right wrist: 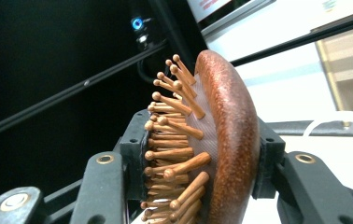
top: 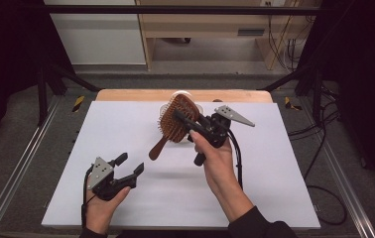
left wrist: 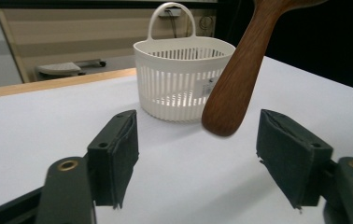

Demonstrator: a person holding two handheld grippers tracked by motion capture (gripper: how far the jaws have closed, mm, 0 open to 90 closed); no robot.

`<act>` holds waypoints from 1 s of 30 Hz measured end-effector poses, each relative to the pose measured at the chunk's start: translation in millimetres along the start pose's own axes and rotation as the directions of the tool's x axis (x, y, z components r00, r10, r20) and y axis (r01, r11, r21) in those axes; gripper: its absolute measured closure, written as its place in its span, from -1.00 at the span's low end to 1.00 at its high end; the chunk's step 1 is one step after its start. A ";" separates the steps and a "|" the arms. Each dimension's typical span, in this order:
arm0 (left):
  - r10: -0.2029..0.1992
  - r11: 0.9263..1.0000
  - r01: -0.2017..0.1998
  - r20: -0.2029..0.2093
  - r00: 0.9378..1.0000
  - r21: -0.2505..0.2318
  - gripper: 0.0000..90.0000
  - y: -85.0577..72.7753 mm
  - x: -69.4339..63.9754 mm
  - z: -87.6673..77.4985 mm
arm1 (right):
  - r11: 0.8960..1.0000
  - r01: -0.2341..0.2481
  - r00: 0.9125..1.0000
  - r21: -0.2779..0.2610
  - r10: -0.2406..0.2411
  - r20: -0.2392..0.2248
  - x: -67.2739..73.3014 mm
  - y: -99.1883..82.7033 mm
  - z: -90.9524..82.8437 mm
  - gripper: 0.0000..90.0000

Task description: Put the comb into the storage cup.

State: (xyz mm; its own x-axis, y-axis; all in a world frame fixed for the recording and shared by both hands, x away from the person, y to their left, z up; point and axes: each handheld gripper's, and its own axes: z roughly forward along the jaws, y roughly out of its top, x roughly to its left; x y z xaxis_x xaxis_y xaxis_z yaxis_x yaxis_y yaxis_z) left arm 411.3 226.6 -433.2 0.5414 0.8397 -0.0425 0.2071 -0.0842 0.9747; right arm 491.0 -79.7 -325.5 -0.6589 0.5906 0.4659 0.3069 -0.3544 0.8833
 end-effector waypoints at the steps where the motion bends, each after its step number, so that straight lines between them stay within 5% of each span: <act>1: 0.001 1.000 -0.001 -0.006 1.000 -0.002 -0.42 0.0 0.0 -0.1 | 1.000 0.000 1.000 -0.008 0.000 0.003 -1.5 3.8 0.0 0.14; 11: -0.002 1.000 0.003 -0.068 0.998 0.015 -0.79 -3.0 3.8 3.3 | 0.997 -0.022 0.998 -0.069 0.026 0.051 -10.0 35.6 7.5 0.14; 30: -0.023 1.000 0.023 -0.101 0.995 -0.001 -0.87 -5.9 14.5 0.4 | 0.993 -0.052 0.991 -0.110 0.065 0.119 -31.6 60.3 23.8 0.14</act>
State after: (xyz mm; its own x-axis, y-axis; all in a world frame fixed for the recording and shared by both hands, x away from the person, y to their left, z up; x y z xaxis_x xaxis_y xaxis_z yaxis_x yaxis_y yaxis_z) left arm 418.3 239.0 -439.7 0.4517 0.8912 -0.0424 0.2185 -0.0644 0.9737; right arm 546.6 -102.5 -285.7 -0.5509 0.6488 0.5249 0.2634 -0.4617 0.8471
